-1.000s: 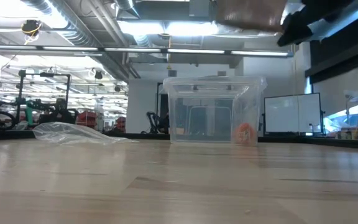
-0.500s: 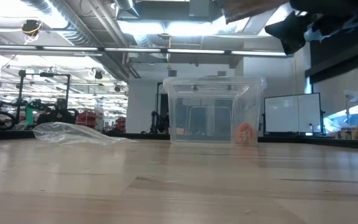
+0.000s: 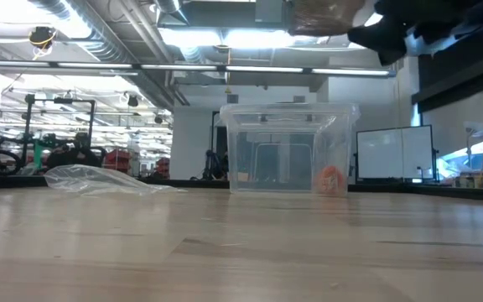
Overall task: Roll bandage
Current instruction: Roll the brown bandage
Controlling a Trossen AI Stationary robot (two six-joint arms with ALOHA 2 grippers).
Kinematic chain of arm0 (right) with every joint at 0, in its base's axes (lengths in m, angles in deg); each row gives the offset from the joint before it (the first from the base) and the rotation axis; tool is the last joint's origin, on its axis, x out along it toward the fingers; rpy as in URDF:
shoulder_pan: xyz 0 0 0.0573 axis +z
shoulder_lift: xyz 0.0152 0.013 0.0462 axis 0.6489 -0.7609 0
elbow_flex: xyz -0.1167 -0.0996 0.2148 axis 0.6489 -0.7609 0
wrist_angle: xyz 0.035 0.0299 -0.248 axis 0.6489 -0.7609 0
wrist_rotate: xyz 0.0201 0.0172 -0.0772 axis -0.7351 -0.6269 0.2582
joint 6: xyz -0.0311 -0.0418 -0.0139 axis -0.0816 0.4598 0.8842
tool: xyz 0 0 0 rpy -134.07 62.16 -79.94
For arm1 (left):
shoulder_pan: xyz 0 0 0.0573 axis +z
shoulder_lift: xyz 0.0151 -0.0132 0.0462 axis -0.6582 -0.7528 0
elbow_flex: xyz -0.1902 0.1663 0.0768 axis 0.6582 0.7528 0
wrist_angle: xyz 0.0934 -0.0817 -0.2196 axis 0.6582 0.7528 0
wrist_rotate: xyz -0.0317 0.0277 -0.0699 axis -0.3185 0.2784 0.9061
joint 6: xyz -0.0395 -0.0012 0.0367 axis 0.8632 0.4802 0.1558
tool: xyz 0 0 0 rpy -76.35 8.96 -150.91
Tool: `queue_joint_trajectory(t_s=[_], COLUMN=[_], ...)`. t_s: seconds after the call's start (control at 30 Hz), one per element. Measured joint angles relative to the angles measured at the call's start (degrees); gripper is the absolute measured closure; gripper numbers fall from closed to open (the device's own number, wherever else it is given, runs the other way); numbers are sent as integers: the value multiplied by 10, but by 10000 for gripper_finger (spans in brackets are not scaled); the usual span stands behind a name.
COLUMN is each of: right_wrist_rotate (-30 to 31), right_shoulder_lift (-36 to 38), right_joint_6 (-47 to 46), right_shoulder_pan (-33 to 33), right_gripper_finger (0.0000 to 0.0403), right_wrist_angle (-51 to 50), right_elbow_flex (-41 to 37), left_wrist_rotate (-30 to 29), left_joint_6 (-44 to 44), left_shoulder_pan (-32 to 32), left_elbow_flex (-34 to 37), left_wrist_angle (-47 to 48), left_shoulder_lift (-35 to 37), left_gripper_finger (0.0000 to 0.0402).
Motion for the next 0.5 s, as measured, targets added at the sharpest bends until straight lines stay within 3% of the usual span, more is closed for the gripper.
queue_joint_trajectory(t_s=[0.33,0.5], right_wrist_rotate=[25,-29], right_shoulder_lift=[-11,-11], right_joint_6=[-19,-29], right_shoulder_pan=[0,0], right_gripper_finger=[186,189], right_wrist_angle=[-41,-6], right_elbow_flex=[0,11], left_wrist_rotate=[0,2], left_joint_6=[-46,-49], left_shoulder_pan=[-10,-7], left_elbow_flex=[0,0], left_wrist_angle=[-37,-28], left_shoulder_lift=[0,-1], left_gripper_finger=[396,396])
